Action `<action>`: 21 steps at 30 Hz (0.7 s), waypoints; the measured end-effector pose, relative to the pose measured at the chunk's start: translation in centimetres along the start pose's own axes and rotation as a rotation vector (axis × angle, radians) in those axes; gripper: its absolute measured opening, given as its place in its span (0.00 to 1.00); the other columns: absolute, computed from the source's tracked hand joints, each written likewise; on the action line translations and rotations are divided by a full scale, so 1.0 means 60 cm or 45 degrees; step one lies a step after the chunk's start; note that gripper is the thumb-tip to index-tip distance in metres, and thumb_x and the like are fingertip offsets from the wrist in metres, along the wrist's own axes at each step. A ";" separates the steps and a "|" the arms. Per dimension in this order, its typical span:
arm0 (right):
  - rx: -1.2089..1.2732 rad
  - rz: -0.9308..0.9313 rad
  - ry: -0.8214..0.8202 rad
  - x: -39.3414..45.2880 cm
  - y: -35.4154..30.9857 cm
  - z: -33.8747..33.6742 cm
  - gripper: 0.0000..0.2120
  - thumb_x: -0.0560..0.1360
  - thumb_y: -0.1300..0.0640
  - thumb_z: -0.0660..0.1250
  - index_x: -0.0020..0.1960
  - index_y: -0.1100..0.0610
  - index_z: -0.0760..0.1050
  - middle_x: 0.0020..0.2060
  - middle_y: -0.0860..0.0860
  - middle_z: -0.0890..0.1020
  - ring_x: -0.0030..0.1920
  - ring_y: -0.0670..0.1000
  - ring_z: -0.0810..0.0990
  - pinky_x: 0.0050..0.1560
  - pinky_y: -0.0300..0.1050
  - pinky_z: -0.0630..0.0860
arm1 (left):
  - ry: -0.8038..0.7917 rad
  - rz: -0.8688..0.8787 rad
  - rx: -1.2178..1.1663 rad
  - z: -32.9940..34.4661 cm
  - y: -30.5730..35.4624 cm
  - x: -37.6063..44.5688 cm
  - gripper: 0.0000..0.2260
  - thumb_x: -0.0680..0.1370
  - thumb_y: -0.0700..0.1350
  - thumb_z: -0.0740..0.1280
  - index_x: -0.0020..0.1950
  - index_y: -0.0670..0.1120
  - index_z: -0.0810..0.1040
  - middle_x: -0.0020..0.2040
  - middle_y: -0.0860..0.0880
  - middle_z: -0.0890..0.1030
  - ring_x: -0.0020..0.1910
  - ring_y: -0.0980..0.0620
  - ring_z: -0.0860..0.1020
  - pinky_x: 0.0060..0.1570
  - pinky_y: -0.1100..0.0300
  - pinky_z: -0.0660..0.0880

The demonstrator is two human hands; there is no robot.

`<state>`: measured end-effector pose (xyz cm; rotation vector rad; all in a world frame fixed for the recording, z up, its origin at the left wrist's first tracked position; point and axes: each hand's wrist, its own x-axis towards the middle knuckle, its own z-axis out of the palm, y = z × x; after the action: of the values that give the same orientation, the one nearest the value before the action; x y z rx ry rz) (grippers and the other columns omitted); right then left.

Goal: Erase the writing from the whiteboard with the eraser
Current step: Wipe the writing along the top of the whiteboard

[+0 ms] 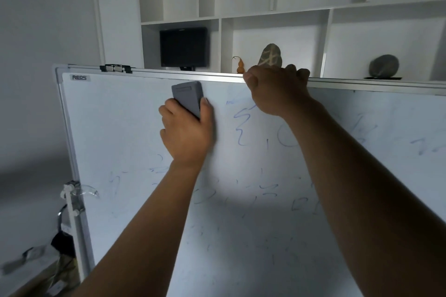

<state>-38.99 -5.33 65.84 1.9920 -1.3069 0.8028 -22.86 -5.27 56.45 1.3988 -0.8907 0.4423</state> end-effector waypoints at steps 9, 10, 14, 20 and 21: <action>-0.136 -0.205 -0.072 0.012 0.023 -0.019 0.11 0.78 0.65 0.54 0.58 0.65 0.69 0.54 0.65 0.76 0.51 0.68 0.77 0.45 0.55 0.70 | -0.074 0.358 0.061 0.040 0.098 -0.071 0.22 0.75 0.62 0.61 0.51 0.43 0.71 0.45 0.45 0.74 0.39 0.47 0.73 0.38 0.56 0.65; -0.089 -0.189 -0.111 0.012 0.025 -0.027 0.12 0.78 0.67 0.54 0.60 0.65 0.67 0.56 0.67 0.75 0.52 0.69 0.77 0.45 0.55 0.70 | -0.081 0.384 0.064 0.044 0.104 -0.078 0.22 0.75 0.63 0.61 0.51 0.43 0.71 0.45 0.46 0.74 0.39 0.47 0.73 0.38 0.56 0.67; 0.168 -0.100 -0.204 0.008 0.021 -0.052 0.14 0.80 0.63 0.52 0.65 0.63 0.62 0.59 0.66 0.72 0.55 0.67 0.74 0.53 0.54 0.72 | -0.095 0.479 0.085 0.050 0.116 -0.096 0.22 0.74 0.63 0.59 0.49 0.44 0.72 0.43 0.46 0.74 0.37 0.48 0.72 0.37 0.56 0.65; 0.272 -0.003 -0.335 0.010 0.027 -0.063 0.15 0.83 0.55 0.47 0.66 0.58 0.63 0.61 0.63 0.74 0.59 0.64 0.73 0.57 0.53 0.70 | -0.158 0.656 0.135 0.054 0.123 -0.119 0.21 0.73 0.61 0.60 0.51 0.44 0.72 0.45 0.45 0.75 0.38 0.47 0.73 0.38 0.56 0.62; 0.287 0.027 -0.349 0.012 0.029 -0.060 0.18 0.83 0.52 0.45 0.67 0.58 0.66 0.60 0.62 0.75 0.59 0.64 0.73 0.56 0.53 0.69 | -0.156 0.652 0.134 0.053 0.120 -0.117 0.21 0.73 0.61 0.60 0.51 0.44 0.72 0.45 0.45 0.75 0.38 0.47 0.73 0.38 0.56 0.62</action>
<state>-40.91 -3.55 68.92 2.3360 -1.4456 0.7327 -33.41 -5.52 55.64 1.2945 -1.3495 0.8051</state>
